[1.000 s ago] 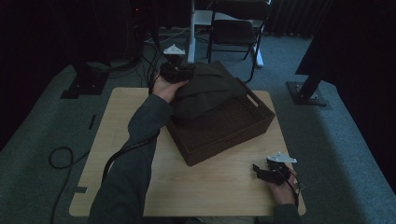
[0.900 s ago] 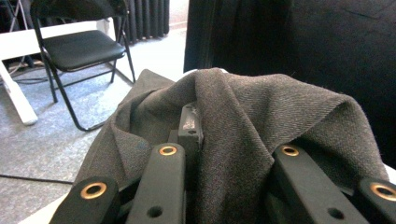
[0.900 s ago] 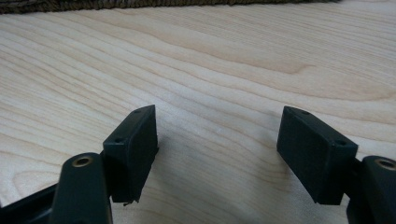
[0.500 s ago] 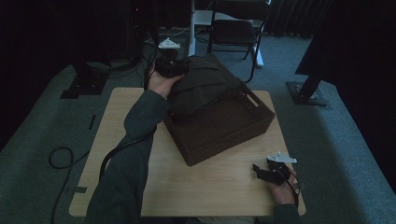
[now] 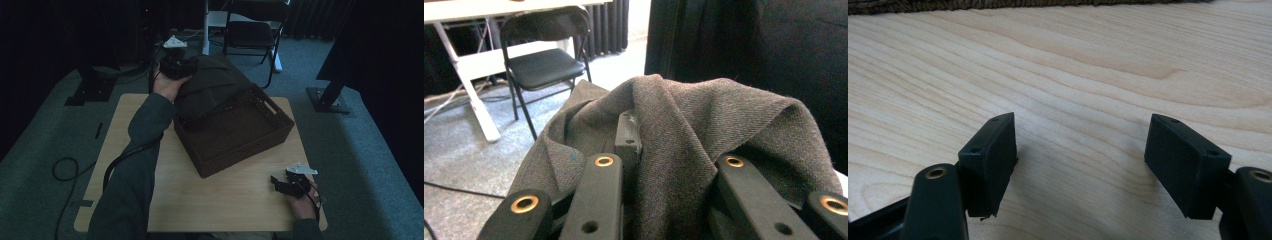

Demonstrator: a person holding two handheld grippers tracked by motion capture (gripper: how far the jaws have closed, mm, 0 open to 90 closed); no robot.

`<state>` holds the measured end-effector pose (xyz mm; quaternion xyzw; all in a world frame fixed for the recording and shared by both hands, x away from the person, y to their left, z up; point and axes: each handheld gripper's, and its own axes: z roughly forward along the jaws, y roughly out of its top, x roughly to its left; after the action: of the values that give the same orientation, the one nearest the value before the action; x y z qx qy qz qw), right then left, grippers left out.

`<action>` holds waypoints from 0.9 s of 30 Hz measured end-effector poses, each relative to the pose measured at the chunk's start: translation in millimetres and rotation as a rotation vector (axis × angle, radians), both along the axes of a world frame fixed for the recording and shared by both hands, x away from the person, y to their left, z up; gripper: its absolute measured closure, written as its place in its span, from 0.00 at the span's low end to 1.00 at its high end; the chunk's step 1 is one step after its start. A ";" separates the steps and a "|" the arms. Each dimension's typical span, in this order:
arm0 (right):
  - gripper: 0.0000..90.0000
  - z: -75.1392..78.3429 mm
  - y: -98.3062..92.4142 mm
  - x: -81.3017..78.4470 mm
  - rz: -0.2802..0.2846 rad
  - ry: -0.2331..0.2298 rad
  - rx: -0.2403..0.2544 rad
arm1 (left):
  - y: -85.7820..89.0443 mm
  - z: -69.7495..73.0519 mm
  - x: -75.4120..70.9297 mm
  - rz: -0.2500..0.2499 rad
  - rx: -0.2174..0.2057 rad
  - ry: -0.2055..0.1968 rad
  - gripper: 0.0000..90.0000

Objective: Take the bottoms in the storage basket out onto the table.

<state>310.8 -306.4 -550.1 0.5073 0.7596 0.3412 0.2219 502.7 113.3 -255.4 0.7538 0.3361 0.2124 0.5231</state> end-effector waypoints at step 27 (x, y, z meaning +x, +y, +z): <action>0.32 0.0 0.0 0.0 0.000 0.000 0.000 | 41.6 8.6 -0.8 0.114 0.016 -0.011 0.84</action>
<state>310.8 -306.5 -550.2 0.5070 0.7597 0.3412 0.2221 502.0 154.9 -246.8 0.7364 0.3739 0.2487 0.5060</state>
